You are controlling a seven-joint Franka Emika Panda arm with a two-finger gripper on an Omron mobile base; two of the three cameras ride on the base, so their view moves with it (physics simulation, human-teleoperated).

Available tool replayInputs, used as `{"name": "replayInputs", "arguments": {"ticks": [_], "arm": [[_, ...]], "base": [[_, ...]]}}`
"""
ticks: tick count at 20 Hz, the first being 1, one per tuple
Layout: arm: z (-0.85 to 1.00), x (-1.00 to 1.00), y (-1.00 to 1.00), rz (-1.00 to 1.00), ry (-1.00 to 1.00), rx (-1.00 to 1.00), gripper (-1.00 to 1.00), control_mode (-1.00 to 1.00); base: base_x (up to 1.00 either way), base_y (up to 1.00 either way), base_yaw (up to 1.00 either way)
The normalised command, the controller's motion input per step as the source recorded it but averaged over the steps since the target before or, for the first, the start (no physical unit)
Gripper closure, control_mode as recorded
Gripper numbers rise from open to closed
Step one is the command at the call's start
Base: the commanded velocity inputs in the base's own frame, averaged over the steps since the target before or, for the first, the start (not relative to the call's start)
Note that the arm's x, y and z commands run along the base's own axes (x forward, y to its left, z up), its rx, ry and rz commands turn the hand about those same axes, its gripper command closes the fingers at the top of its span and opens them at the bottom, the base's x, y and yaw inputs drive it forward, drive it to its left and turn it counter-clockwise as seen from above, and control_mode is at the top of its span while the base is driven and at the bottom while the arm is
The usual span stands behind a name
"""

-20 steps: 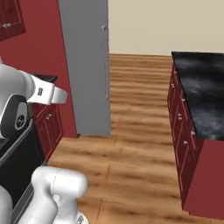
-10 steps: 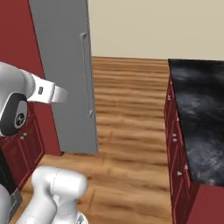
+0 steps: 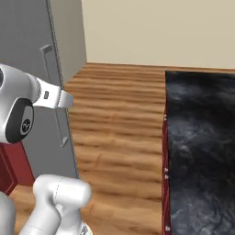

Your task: Retrieve the bottle and the shaker from the cabinet and place them next to the mixing bowl on the counter. Then add garlic from the fridge to the mixing bowl.

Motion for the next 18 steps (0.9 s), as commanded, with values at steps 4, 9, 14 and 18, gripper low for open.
{"name": "replayInputs", "arguments": {"ticks": [4, 9, 14, 18], "arm": [[0.00, 0.00, 0.00, 0.00, 0.00, 0.00, -1.00, 1.00], [0.00, 0.00, 0.00, 0.00, 0.00, 0.00, -1.00, 1.00], [0.00, 0.00, 0.00, 0.00, 0.00, 0.00, -1.00, 1.00], [0.00, 0.00, 0.00, 0.00, 0.00, 0.00, -1.00, 1.00]], "base": [[1.00, 0.09, -0.34], [1.00, 0.00, -0.25], [1.00, -0.08, -0.01], [1.00, -0.20, 0.10]]}}
